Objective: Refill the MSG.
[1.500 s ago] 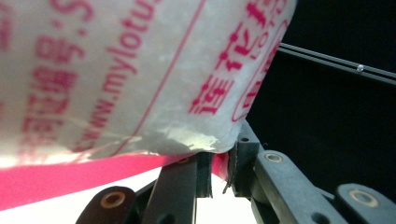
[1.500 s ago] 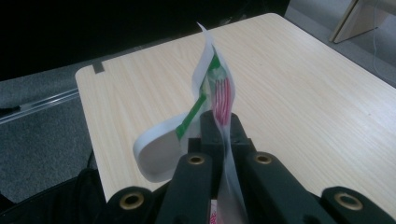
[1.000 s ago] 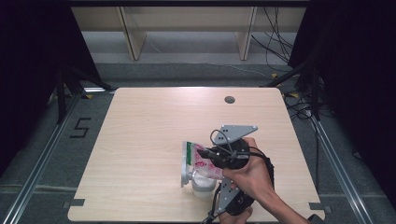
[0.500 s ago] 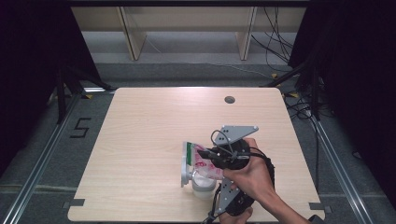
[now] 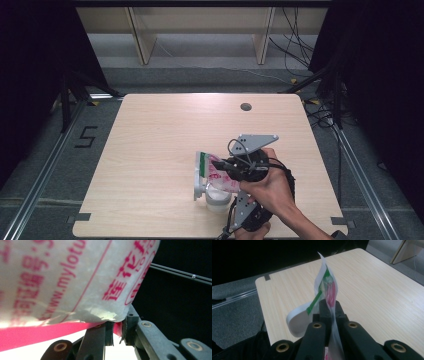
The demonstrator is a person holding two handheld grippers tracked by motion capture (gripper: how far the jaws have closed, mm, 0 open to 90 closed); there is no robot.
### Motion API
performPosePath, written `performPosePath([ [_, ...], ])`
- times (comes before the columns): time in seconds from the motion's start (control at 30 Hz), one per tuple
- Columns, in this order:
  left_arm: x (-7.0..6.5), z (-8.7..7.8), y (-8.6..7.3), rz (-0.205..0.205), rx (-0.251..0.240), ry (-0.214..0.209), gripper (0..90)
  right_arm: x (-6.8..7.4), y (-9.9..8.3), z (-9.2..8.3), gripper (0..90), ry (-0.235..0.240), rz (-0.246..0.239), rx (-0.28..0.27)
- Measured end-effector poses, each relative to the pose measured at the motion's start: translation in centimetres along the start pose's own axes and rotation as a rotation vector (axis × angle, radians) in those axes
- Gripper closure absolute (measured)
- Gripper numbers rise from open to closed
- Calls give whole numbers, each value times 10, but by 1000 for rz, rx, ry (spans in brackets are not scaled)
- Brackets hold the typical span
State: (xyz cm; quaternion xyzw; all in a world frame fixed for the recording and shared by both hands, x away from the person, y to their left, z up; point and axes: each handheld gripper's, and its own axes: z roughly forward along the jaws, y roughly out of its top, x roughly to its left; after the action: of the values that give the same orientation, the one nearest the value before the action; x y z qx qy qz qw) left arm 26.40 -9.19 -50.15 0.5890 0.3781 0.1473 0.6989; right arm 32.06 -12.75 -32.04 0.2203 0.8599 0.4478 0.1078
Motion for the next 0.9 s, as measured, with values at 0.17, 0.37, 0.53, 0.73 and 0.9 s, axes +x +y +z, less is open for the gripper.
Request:
performPosePath([
  [0.17,0,2,-1,-1,-18,-21,815,-3,-1,-2,900,1,5,-27],
  [0.37,-2,0,-2,7,11,4,813,-5,-4,-8,900,4,12,-40],
  [0.53,-2,0,-4,17,17,3,808,-9,-7,-13,900,13,25,-64],
  [0.73,-5,-5,-5,29,25,-10,787,-13,-9,-23,900,22,63,-94],
  [0.9,-10,-11,-6,9,19,7,758,-19,-14,-34,900,19,71,-153],
])
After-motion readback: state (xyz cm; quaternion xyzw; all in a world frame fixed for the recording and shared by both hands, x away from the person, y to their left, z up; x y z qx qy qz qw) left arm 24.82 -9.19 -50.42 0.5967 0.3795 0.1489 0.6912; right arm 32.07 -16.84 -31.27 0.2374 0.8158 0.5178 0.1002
